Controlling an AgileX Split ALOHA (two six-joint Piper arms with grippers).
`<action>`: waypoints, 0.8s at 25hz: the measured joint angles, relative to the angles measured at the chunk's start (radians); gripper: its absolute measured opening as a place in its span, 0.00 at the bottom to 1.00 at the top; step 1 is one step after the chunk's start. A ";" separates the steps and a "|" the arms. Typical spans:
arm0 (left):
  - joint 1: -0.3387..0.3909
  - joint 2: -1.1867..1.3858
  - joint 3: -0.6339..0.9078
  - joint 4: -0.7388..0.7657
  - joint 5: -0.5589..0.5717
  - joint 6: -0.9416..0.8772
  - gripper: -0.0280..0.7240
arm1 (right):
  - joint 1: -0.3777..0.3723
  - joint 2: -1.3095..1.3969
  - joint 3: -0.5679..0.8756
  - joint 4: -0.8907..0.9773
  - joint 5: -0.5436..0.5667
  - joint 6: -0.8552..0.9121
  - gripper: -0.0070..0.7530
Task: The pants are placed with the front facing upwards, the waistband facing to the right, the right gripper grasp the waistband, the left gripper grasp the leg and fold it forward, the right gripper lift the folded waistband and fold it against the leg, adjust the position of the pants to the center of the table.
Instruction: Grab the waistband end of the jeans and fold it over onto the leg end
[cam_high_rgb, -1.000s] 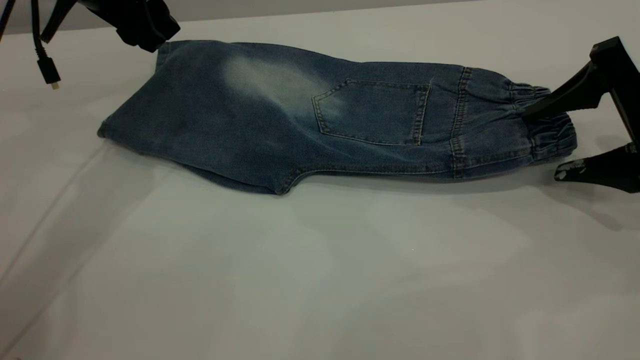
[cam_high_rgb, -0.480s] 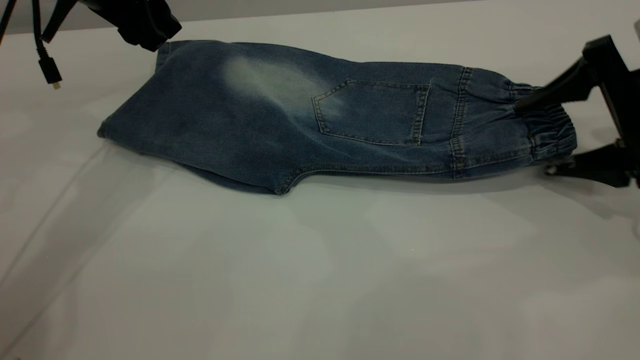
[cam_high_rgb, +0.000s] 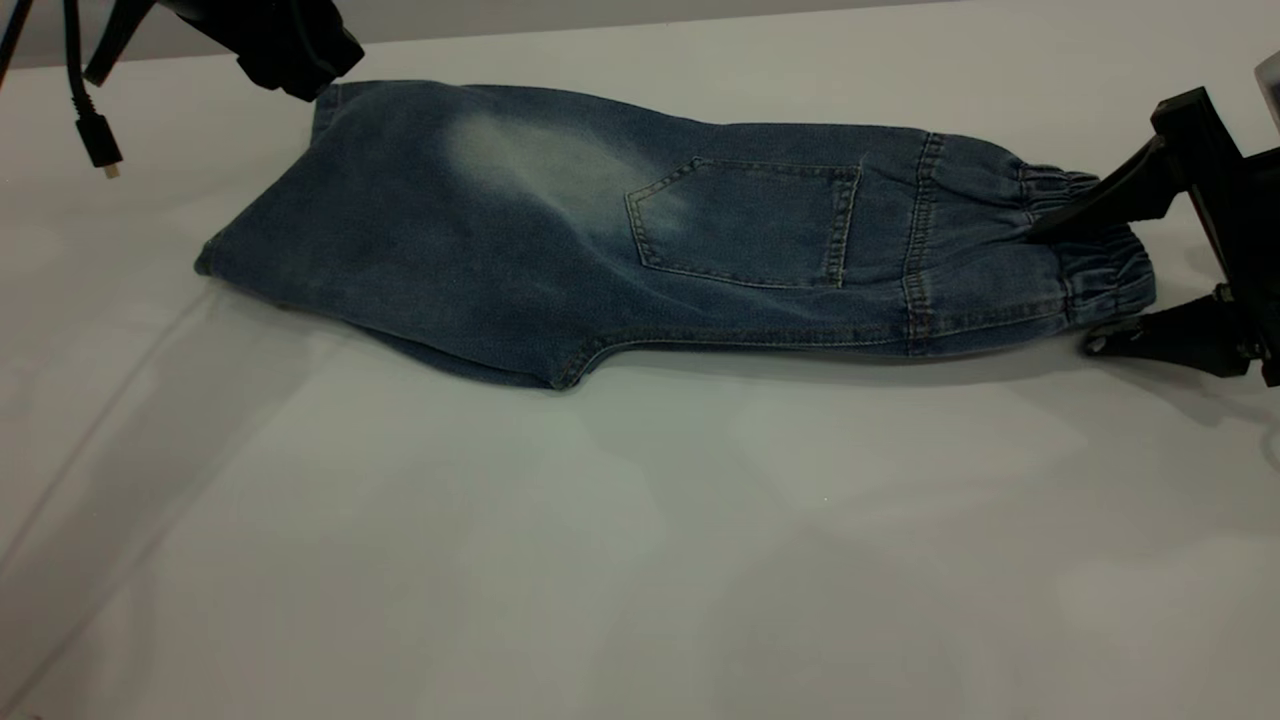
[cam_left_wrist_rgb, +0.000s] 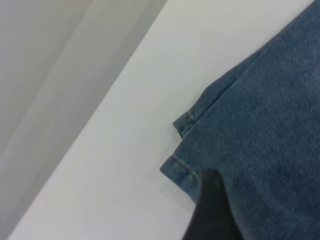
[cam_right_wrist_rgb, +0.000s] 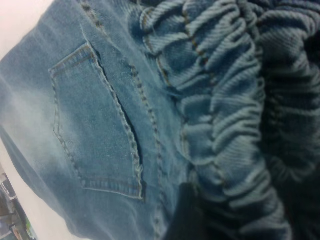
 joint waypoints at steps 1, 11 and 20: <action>0.000 0.000 0.000 0.000 -0.003 -0.016 0.65 | 0.000 0.000 0.000 0.000 0.001 0.000 0.59; -0.095 0.036 0.020 0.003 -0.038 -0.059 0.65 | 0.000 -0.004 -0.049 -0.002 0.106 0.001 0.09; -0.123 0.201 0.020 0.003 -0.071 -0.059 0.65 | -0.013 -0.082 -0.102 -0.004 0.386 -0.029 0.09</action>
